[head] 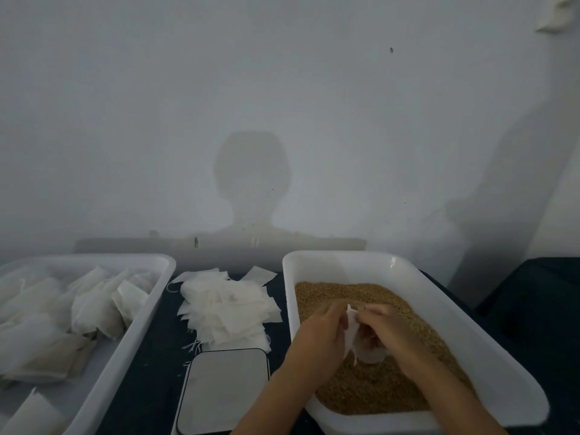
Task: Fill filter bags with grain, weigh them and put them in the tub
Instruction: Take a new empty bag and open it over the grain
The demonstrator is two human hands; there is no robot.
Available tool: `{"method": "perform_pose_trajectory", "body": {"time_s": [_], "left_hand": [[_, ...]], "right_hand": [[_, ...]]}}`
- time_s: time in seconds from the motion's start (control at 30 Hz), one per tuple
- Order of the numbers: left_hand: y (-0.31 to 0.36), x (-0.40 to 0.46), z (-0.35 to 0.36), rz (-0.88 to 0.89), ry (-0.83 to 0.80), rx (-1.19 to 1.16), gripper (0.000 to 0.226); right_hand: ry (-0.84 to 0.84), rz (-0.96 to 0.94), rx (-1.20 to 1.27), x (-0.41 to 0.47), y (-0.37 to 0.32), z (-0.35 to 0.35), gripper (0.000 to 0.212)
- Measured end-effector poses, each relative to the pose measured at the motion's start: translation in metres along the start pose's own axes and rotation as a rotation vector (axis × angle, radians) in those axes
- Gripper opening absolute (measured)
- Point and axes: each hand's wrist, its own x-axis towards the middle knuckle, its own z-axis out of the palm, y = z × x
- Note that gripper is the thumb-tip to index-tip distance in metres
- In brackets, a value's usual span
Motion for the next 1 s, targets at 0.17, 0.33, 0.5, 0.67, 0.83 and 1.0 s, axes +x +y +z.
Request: {"method": "perform_pose_trajectory", "body": {"time_s": [0.17,0.33,0.5,0.67,0.83,1.0], "left_hand": [[0.001,0.001,0.005,-0.019,-0.098,0.113,0.033],[0.002,0.0,0.002,-0.006,0.007,0.219,0.017],[0.002,-0.002,0.002,0.082,-0.065,0.356,0.024],[0.004,-0.002,-0.001,0.038,-0.085,0.34,0.031],[0.004,-0.002,-0.003,-0.097,-0.012,0.312,0.04],[0.007,-0.003,-0.001,-0.153,0.077,0.349,0.046]], "right_hand": [[0.044,0.092,0.113,0.001,0.003,-0.003,0.027],[0.155,0.125,-0.639,0.005,0.019,-0.01,0.027],[-0.028,0.261,-0.994,0.006,0.026,-0.011,0.049],[-0.076,0.197,-1.207,0.003,0.021,-0.011,0.018],[0.002,-0.04,-1.208,0.003,0.015,-0.033,0.014],[0.117,-0.181,-1.43,0.006,0.008,-0.065,0.031]]}}
